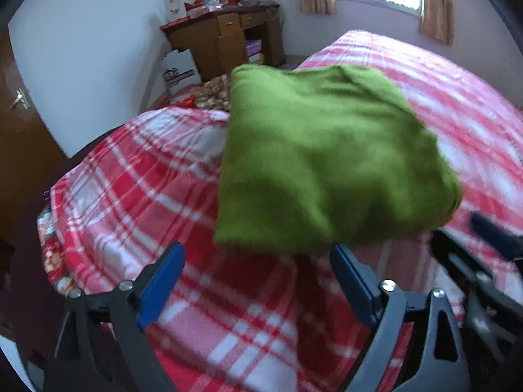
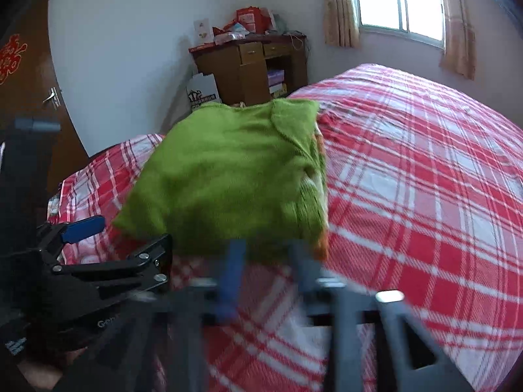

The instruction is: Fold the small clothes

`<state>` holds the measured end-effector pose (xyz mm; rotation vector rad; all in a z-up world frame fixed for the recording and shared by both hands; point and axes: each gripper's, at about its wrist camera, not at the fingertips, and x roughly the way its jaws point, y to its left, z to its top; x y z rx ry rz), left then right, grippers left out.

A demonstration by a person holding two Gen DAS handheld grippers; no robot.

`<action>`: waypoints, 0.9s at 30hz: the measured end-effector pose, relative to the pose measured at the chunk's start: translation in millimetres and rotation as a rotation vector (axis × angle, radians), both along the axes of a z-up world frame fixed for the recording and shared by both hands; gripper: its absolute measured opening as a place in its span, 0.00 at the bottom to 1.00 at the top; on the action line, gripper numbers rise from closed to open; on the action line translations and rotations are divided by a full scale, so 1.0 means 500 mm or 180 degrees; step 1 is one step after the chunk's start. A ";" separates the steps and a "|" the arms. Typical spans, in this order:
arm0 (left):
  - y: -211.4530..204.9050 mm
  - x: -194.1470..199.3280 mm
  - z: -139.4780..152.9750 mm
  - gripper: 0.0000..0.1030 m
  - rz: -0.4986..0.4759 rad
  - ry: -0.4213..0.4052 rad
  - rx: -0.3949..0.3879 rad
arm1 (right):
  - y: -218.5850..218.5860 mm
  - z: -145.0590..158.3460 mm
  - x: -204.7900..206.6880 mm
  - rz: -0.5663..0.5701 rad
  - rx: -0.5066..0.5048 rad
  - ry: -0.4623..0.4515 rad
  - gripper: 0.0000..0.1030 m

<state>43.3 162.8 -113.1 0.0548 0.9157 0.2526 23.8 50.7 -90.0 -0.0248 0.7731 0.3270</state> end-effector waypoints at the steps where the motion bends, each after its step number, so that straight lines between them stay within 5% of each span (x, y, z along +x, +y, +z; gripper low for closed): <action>1: -0.003 -0.005 -0.007 0.90 0.0004 0.0049 0.0028 | -0.011 0.001 -0.015 -0.0055 0.0007 -0.0026 0.67; 9: -0.024 -0.076 -0.027 0.93 -0.0061 0.0209 0.0248 | -0.047 -0.003 -0.089 -0.0171 -0.0133 0.0166 0.67; 17: -0.050 -0.097 -0.001 0.95 -0.0053 0.0393 0.0192 | -0.070 0.021 -0.145 -0.0314 -0.0246 0.0467 0.67; 27: -0.039 -0.192 0.205 0.97 0.0059 -0.0486 0.0218 | -0.059 0.196 -0.224 -0.0300 -0.0208 -0.0089 0.68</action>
